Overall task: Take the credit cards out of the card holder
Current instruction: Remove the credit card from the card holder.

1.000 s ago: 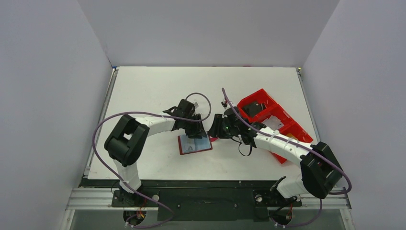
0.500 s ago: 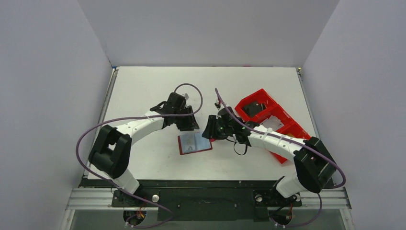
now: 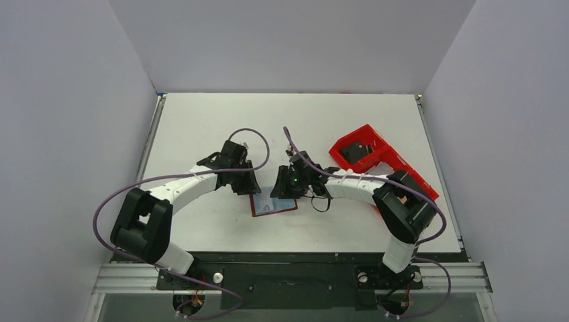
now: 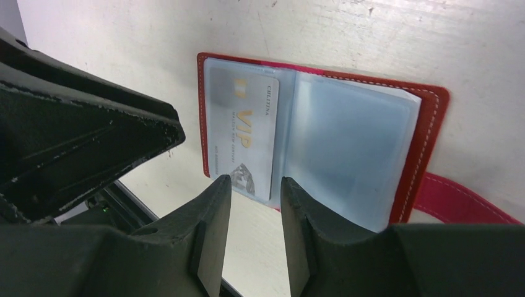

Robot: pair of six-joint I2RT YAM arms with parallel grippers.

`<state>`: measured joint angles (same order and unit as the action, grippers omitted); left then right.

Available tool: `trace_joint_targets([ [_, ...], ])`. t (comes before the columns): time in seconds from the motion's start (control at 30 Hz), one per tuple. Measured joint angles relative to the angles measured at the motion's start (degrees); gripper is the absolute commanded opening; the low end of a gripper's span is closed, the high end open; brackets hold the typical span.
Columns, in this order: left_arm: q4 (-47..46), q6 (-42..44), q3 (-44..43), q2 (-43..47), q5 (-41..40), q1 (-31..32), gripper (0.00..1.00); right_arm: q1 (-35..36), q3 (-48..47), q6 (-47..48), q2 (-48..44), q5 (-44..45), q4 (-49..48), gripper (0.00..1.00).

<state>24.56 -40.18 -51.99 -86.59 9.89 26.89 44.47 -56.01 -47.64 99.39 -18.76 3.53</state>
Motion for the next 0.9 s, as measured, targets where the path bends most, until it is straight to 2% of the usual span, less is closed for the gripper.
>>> trace_joint_targets([
  [0.47, -0.83, 0.35, 1.99, -1.90, -0.48, 0.00, 0.07, 0.00, -1.20, -2.43, 6.01, -1.09, -4.26, 0.30],
  [0.9, -2.82, 0.22, 2.25, -5.01, 0.87, 0.02, 0.05, -0.02, -1.20, -4.09, 6.73, -1.42, -7.61, 0.30],
])
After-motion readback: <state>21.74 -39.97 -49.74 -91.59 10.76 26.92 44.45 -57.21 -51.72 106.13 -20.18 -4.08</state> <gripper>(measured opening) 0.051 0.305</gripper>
